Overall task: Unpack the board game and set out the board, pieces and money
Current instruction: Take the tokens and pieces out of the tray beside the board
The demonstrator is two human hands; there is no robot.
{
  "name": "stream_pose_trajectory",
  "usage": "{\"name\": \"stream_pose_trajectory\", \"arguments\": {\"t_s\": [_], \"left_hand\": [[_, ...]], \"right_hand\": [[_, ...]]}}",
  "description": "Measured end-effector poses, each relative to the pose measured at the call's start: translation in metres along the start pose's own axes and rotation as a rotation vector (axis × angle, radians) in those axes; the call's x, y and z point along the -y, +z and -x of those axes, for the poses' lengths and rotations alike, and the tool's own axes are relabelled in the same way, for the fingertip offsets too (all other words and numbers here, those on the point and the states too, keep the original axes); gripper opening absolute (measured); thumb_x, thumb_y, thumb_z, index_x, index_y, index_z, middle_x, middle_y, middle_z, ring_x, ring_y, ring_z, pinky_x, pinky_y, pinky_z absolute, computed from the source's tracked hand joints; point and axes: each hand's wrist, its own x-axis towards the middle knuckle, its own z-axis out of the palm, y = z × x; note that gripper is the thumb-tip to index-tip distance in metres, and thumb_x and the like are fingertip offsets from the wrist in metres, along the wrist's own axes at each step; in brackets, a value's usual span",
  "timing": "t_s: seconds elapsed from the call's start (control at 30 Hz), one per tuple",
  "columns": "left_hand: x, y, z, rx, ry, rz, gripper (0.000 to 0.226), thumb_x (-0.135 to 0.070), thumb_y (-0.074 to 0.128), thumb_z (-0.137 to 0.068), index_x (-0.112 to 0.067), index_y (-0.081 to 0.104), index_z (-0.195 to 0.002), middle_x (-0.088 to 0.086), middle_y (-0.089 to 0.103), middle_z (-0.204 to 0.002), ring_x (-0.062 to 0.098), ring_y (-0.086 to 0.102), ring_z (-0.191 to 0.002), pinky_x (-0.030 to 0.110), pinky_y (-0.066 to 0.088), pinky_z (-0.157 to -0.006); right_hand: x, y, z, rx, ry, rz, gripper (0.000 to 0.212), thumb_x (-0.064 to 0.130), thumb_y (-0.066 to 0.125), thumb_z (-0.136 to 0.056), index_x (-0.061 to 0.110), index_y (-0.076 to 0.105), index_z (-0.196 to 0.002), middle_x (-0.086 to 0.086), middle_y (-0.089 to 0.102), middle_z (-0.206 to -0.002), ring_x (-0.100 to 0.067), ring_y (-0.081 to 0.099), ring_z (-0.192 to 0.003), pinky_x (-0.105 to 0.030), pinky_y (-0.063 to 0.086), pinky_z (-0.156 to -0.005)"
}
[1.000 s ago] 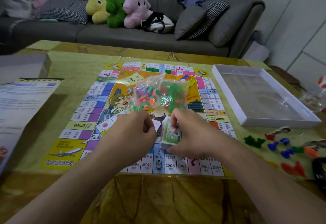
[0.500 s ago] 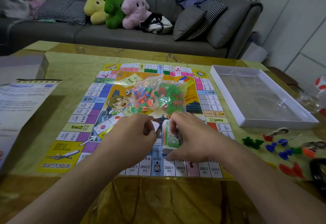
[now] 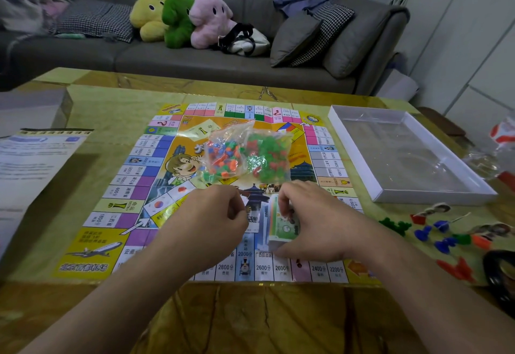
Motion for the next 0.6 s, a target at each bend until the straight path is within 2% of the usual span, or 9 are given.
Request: {"name": "stream_pose_trajectory", "arguments": {"t_s": [0.2, 0.3, 0.37, 0.47, 0.53, 0.6], "left_hand": [[-0.004, 0.0, 0.002, 0.006, 0.008, 0.009, 0.011, -0.027, 0.061, -0.098, -0.027, 0.067, -0.09, -0.009, 0.07, -0.084, 0.008, 0.065, -0.077, 0.031, 0.059, -0.069], [-0.005, -0.001, 0.003, 0.013, 0.001, 0.017, 0.01, -0.028, 0.06, -0.098, -0.027, 0.067, -0.09, -0.009, 0.07, -0.084, 0.008, 0.066, -0.078, 0.036, 0.061, -0.072], [-0.005, -0.004, 0.003, 0.005, -0.012, 0.03, 0.011, -0.03, 0.06, -0.098, -0.028, 0.067, -0.089, -0.009, 0.07, -0.084, 0.009, 0.067, -0.077, 0.038, 0.062, -0.071], [-0.002, -0.014, 0.002, -0.057, -0.042, 0.065, 0.012, -0.03, 0.06, -0.096, -0.029, 0.067, -0.087, -0.01, 0.07, -0.084, 0.008, 0.067, -0.078, 0.038, 0.062, -0.072], [0.001, -0.019, 0.0, -0.1, -0.094, 0.093, 0.013, -0.028, 0.061, -0.095, -0.029, 0.068, -0.084, -0.01, 0.071, -0.082, 0.008, 0.067, -0.076, 0.039, 0.062, -0.072], [0.005, -0.024, -0.002, -0.144, -0.147, 0.149, 0.015, -0.025, 0.061, -0.094, -0.028, 0.068, -0.081, -0.008, 0.072, -0.08, 0.011, 0.068, -0.074, 0.04, 0.062, -0.071]], "right_hand": [[-0.003, 0.0, 0.003, -0.004, 0.027, -0.001, 0.056, 0.059, 0.087, -0.072, 0.032, 0.044, -0.096, 0.015, 0.044, -0.106, -0.01, 0.042, -0.099, -0.031, 0.047, -0.082], [-0.001, -0.005, 0.007, 0.062, 0.045, 0.004, 0.059, 0.064, 0.086, -0.069, 0.034, 0.044, -0.098, 0.017, 0.043, -0.117, -0.011, 0.041, -0.112, -0.036, 0.047, -0.094], [0.002, -0.012, 0.007, 0.035, 0.039, -0.053, 0.051, 0.066, 0.08, -0.076, 0.036, 0.047, -0.1, 0.017, 0.044, -0.127, -0.01, 0.041, -0.122, -0.038, 0.044, -0.101], [0.018, -0.016, -0.011, -0.221, 0.02, -0.129, 0.033, 0.046, 0.075, -0.092, 0.037, 0.051, -0.112, 0.017, 0.049, -0.128, -0.01, 0.049, -0.123, -0.038, 0.047, -0.1], [0.032, -0.011, -0.037, -0.34, -0.008, -0.074, 0.049, 0.027, 0.075, -0.093, 0.038, 0.051, -0.133, 0.013, 0.049, -0.135, -0.014, 0.048, -0.128, -0.039, 0.048, -0.104], [0.045, -0.002, -0.07, -0.354, -0.053, 0.089, 0.071, 0.013, 0.076, -0.088, 0.038, 0.047, -0.148, 0.004, 0.049, -0.14, -0.02, 0.044, -0.131, -0.042, 0.046, -0.108]]}}
